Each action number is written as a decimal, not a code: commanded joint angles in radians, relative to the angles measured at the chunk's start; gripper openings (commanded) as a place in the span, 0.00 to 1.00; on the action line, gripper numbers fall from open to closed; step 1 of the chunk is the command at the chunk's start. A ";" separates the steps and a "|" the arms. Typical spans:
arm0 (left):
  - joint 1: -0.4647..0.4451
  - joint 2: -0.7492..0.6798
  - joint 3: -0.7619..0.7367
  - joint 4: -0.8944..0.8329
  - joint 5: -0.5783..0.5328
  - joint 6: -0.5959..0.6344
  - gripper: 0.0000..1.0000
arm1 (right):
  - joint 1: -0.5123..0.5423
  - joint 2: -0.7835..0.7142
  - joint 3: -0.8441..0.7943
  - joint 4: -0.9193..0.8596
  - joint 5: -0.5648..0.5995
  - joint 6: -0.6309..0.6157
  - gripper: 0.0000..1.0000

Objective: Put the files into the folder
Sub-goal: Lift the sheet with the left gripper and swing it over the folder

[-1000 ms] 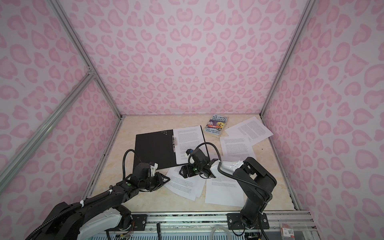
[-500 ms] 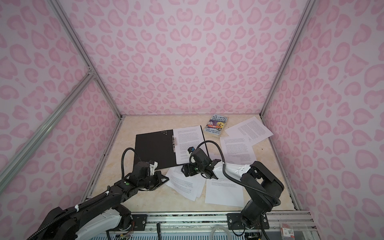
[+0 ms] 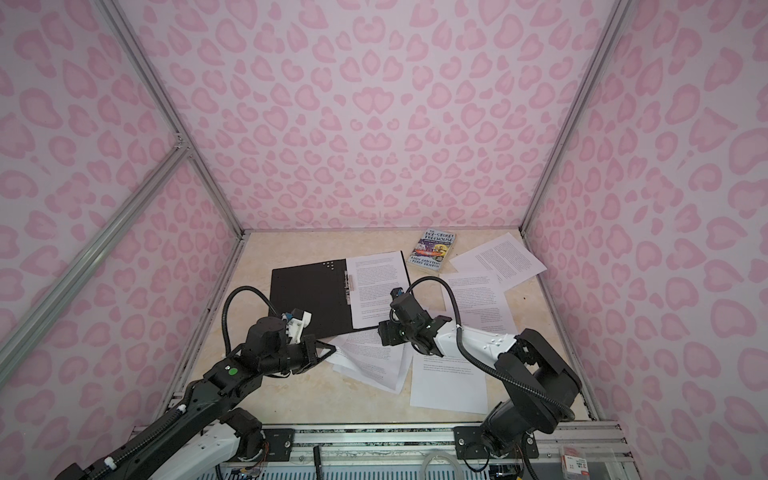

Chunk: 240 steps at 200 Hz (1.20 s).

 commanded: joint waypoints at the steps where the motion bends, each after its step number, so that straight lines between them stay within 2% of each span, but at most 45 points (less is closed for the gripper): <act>1: -0.001 -0.037 0.074 -0.146 0.004 0.022 0.03 | -0.035 -0.028 -0.026 -0.016 0.034 0.020 0.84; 50: -0.001 -0.080 0.240 -0.246 0.026 -0.013 0.03 | -0.094 -0.098 -0.070 -0.008 0.050 0.034 0.84; 83: -0.001 -0.084 0.351 -0.252 0.026 -0.047 0.03 | -0.121 -0.139 -0.092 -0.006 0.057 0.042 0.84; 119: -0.001 -0.038 0.493 -0.243 0.015 -0.060 0.03 | -0.137 -0.160 -0.104 -0.005 0.060 0.049 0.84; 140: -0.001 0.004 0.583 -0.240 -0.040 -0.043 0.03 | -0.146 -0.161 -0.109 0.000 0.057 0.049 0.85; 158: -0.001 0.067 0.645 -0.228 -0.086 -0.020 0.03 | -0.149 -0.157 -0.111 0.013 0.031 0.044 0.86; 178: -0.001 0.167 0.703 -0.183 -0.084 -0.012 0.03 | -0.150 -0.159 -0.122 0.050 -0.008 0.033 0.88; 220: -0.004 0.428 0.819 -0.038 0.040 -0.040 0.03 | -0.162 -0.180 -0.137 0.064 0.008 0.006 0.94; 227: -0.009 0.463 0.842 -0.018 0.060 -0.040 0.03 | -0.167 -0.183 -0.140 0.069 0.006 0.004 0.95; 230: -0.012 0.474 0.851 -0.011 0.064 -0.041 0.03 | -0.170 -0.183 -0.145 0.073 0.005 0.002 0.99; 240: -0.021 0.507 0.864 0.014 0.075 -0.041 0.03 | -0.175 -0.183 -0.149 0.079 0.000 0.000 0.99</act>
